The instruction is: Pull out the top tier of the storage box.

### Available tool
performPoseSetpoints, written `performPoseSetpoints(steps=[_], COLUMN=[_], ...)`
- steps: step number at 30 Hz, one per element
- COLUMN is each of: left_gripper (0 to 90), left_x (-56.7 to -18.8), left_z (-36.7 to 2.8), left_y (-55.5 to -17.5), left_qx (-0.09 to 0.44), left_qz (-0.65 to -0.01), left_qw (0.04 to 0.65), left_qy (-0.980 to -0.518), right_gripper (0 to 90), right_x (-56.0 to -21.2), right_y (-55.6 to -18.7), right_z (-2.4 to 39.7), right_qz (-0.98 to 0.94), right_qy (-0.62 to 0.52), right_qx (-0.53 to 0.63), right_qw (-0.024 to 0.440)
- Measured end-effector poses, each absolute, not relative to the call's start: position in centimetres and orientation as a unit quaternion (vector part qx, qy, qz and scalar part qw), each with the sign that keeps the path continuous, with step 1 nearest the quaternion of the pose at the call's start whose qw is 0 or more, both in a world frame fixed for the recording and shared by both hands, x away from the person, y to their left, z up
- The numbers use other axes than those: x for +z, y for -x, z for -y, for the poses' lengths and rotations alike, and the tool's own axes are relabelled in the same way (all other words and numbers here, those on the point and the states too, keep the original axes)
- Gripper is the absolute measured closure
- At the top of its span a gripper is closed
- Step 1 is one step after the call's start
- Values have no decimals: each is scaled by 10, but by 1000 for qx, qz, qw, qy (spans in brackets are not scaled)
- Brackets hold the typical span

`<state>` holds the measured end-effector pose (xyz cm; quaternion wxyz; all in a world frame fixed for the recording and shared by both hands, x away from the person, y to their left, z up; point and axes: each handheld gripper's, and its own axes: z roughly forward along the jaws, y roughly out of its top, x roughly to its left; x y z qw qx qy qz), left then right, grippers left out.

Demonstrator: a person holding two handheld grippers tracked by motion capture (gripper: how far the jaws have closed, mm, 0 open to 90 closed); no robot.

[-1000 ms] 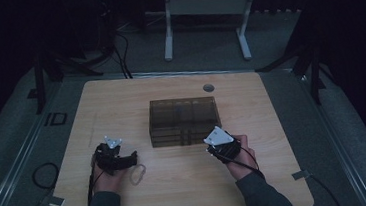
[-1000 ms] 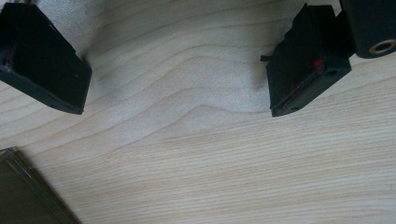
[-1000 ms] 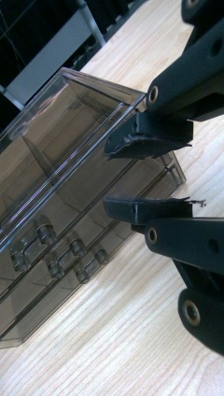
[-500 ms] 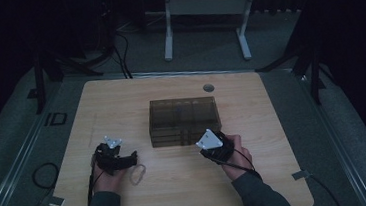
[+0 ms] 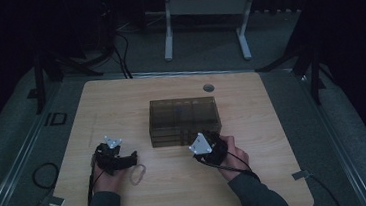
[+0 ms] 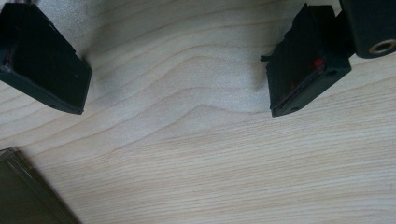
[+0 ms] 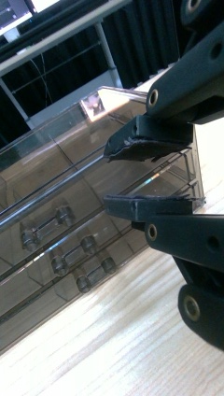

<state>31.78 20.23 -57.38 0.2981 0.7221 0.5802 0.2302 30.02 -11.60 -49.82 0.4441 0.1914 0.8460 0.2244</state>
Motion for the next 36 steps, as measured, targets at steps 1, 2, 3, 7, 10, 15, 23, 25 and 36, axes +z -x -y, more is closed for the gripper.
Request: performPoseSetpoints(steps=[1, 2, 3, 7, 10, 15, 23, 25, 36], left_gripper=[67, 67, 67, 68, 67, 67, 67, 68, 67], left_x=[-574, -574, -574, -574, -574, -574, -574, -574, -574], left_z=[-202, -202, -202, -202, -202, -202, -202, -202, -202], left_y=[-318, -318, -318, -318, -318, -318, -318, -318, -318], left_qx=[230, 230, 230, 230, 230, 230, 230, 230, 230], left_qz=[-580, -580, -580, -580, -580, -580, -580, -580, -580], left_qw=[298, 298, 298, 298, 298, 298, 299, 299, 298], left_qy=[-723, -722, -723, -722, -722, -723, -722, -722, -722], right_gripper=[712, 712, 713, 724, 725, 735, 766, 760, 758], right_x=[-498, -498, -499, -501, -502, -504, -507, -510, -518], right_y=[-300, -300, -299, -298, -298, -297, -295, -295, -291], right_z=[115, 114, 112, 105, 104, 98, 93, 90, 80], right_qz=[-845, -845, -845, -839, -837, -833, -827, -826, -820], right_qy=[-190, -187, -186, -175, -167, -152, -140, -133, -104], right_qx=[222, 220, 217, 198, 189, 170, 155, 148, 127], right_qw=[447, 450, 453, 475, 485, 503, 522, 527, 549])
